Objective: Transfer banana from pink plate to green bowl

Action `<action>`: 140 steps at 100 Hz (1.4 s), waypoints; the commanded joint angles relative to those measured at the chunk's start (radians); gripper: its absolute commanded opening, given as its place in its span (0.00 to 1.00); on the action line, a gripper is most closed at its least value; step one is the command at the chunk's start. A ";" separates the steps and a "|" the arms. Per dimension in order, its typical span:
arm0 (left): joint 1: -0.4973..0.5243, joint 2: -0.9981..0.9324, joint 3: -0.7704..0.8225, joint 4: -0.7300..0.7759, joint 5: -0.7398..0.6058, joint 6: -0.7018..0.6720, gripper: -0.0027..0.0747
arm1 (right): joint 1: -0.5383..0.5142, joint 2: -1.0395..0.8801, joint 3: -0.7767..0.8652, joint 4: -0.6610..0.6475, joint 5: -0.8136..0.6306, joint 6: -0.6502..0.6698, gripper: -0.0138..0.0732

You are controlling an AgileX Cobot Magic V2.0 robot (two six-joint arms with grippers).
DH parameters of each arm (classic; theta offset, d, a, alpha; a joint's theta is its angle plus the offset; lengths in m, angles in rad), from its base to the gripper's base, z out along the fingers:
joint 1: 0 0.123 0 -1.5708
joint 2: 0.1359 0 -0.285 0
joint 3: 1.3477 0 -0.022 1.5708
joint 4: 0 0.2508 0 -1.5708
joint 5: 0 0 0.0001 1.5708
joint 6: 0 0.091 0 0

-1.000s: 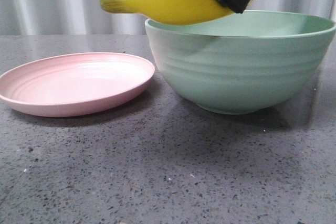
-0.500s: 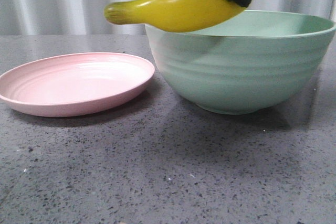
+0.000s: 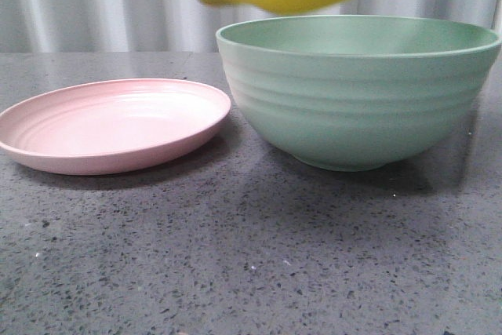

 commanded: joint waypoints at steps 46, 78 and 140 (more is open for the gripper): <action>-0.007 -0.042 -0.045 -0.041 -0.042 0.000 0.47 | -0.012 0.136 -0.037 -0.094 -0.126 -0.010 0.49; -0.007 -0.042 -0.045 -0.041 -0.042 0.000 0.47 | -0.012 0.132 -0.037 -0.096 -0.134 -0.010 0.55; -0.007 -0.051 -0.045 -0.041 -0.064 0.031 0.05 | -0.012 -0.137 -0.057 -0.227 -0.059 -0.014 0.08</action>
